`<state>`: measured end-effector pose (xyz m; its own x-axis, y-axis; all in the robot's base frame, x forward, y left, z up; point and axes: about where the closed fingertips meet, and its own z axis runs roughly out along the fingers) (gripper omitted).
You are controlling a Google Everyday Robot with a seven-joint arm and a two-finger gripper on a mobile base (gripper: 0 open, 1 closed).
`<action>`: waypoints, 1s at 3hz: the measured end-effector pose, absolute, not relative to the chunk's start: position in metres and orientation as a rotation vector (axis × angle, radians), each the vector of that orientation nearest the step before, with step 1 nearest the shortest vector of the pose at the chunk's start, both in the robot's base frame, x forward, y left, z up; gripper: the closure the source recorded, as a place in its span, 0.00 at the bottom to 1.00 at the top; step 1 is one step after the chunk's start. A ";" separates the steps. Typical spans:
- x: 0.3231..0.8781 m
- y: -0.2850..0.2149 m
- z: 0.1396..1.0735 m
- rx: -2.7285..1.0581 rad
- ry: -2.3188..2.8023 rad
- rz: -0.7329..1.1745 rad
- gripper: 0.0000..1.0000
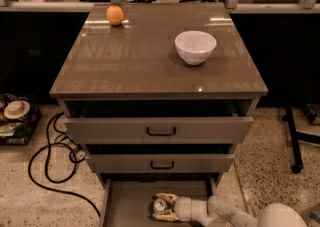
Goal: Pick 7up can from bottom drawer and place on counter
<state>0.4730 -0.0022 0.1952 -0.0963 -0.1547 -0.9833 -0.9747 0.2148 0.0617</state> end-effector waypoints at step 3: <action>0.471 0.004 0.195 -1.128 1.476 1.037 1.00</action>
Offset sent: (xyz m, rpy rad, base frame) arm -0.0007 0.0020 0.0000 0.0022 0.0011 0.0024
